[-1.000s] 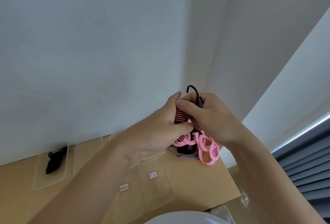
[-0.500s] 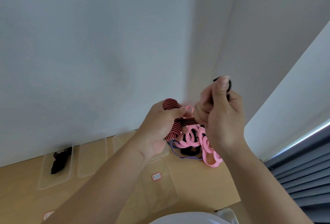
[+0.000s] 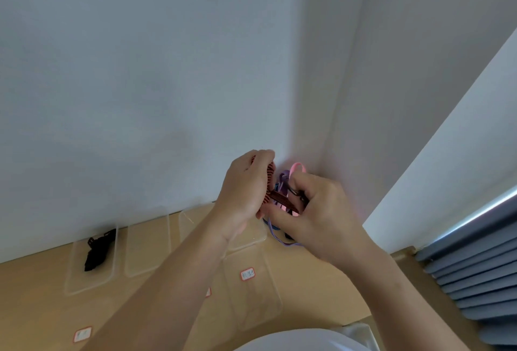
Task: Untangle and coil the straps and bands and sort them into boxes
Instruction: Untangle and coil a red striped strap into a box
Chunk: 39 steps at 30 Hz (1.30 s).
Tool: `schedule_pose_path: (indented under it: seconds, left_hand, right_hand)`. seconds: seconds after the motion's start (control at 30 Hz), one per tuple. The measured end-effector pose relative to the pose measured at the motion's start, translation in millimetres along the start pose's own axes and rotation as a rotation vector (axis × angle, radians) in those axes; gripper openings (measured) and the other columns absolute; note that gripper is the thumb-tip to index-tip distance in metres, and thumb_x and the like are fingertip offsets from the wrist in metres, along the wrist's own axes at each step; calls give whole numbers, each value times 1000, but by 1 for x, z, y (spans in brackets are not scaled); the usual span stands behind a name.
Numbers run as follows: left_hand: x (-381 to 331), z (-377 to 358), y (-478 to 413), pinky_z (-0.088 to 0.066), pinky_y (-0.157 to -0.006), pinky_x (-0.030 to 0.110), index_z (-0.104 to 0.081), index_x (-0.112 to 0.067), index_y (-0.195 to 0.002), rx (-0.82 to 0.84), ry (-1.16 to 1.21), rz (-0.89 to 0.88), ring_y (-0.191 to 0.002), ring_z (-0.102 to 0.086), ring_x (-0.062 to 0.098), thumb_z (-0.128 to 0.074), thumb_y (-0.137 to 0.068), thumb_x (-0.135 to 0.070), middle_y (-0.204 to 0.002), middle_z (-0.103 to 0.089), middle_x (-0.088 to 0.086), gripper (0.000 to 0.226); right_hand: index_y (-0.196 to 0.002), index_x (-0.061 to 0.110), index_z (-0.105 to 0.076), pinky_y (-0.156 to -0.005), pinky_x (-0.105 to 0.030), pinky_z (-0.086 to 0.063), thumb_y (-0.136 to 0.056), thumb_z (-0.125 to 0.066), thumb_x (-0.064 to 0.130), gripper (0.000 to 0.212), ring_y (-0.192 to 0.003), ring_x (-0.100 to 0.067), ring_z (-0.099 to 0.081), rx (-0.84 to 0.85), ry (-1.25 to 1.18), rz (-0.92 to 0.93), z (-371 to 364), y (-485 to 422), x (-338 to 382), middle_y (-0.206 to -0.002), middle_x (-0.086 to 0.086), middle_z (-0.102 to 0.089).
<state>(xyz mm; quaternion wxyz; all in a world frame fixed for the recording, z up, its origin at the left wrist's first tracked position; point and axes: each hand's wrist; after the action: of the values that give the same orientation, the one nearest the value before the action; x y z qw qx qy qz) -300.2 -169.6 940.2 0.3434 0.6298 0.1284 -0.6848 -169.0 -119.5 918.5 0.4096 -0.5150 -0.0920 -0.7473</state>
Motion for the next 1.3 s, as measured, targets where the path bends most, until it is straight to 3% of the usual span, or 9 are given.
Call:
schedule_pose_path:
  seconds: [0.2, 0.37, 0.57, 0.67, 0.77, 1.0, 1.1, 1.2, 1.3]
  left_hand:
    - [4, 15, 4, -36, -48, 33, -64, -2, -94, 382, 210, 98, -56, -49, 25, -45, -103, -32, -75, -56, 12, 37]
    - [4, 24, 9, -35, -44, 23, -70, -13, -120, 549, 275, 113, -64, -51, 21, -64, -93, -42, -85, -57, 7, 40]
    - [-1, 12, 24, -35, -40, 21, -65, -30, -132, 423, 72, -100, -65, -57, 23, -59, -101, -34, -82, -67, -2, 32]
    - [-4, 12, 27, -33, -40, 18, -62, -29, -135, 419, 164, -51, -58, -53, 19, -54, -105, -25, -82, -61, 2, 32]
    - [-7, 12, 30, -35, -41, 18, -62, -26, -135, 450, 269, 17, -63, -55, 21, -52, -103, -20, -87, -60, 5, 34]
    - [-4, 3, 28, -39, -41, 19, -68, -22, -128, 295, 151, -123, -54, -58, 9, -71, -93, -10, -84, -69, -6, 38]
    - [0, -10, 25, -44, -49, 14, -74, -25, -117, 137, 59, -255, -56, -60, 0, -85, -80, -20, -80, -68, -15, 39]
    - [5, -19, 25, -55, -75, 23, -68, -28, -121, -60, -130, -447, -85, -67, 4, -79, -73, -38, -94, -65, -14, 51]
    - [10, -21, 27, -46, -80, 13, -62, -15, -128, -122, -287, -792, -91, -60, 5, -73, -85, -23, -103, -58, -3, 45]
  right_hand:
    - [-64, 25, -41, -50, -35, -32, -90, -61, 46, 40, -53, -20, -35, -57, -238, 24, 8, 3, -4, -53, 11, -39]
    - [-90, 27, -40, -52, -21, -32, -99, -39, 66, 39, -53, 1, -36, -95, -441, 157, 10, 6, 2, -68, 25, -44]
    - [-86, 33, -39, -49, -24, -33, -105, -33, 54, 28, -50, -2, -37, -265, -422, 232, 5, 1, 12, -67, 23, -43]
    - [-81, 27, -39, -49, -30, -26, -102, -32, 62, 42, -49, -11, -30, -279, -473, 214, 6, -1, 9, -65, 18, -37]
    - [-76, 40, -39, -51, -29, -25, -103, -30, 62, 36, -49, -10, -30, -298, -462, 237, 7, -4, 13, -63, 19, -35]
    - [-68, 21, -39, -42, -38, -31, -109, -27, 43, 48, -44, -25, -39, -425, -261, 448, 9, 3, 26, -58, 5, -36]
    - [-70, 23, -40, -42, -36, -32, -110, -26, 41, 46, -43, -22, -39, -464, -232, 519, 13, 7, 37, -62, 14, -33]
    - [-67, 20, -41, -42, -35, -31, -109, -26, 44, 50, -43, -20, -41, -485, -218, 462, 17, 3, 39, -57, 11, -38]
    - [-62, 15, -38, -45, -30, -31, -110, -26, 40, 55, -46, -18, -40, -429, -233, 385, 24, -4, 35, -53, 2, -39]
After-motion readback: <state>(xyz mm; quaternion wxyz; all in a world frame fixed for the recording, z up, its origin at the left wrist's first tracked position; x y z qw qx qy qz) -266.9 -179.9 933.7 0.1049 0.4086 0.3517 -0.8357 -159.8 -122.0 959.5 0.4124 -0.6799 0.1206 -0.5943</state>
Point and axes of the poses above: each hand's wrist, its own y-axis away from the middle knuckle, its own z-axis out of the back of the hand, x = y × z
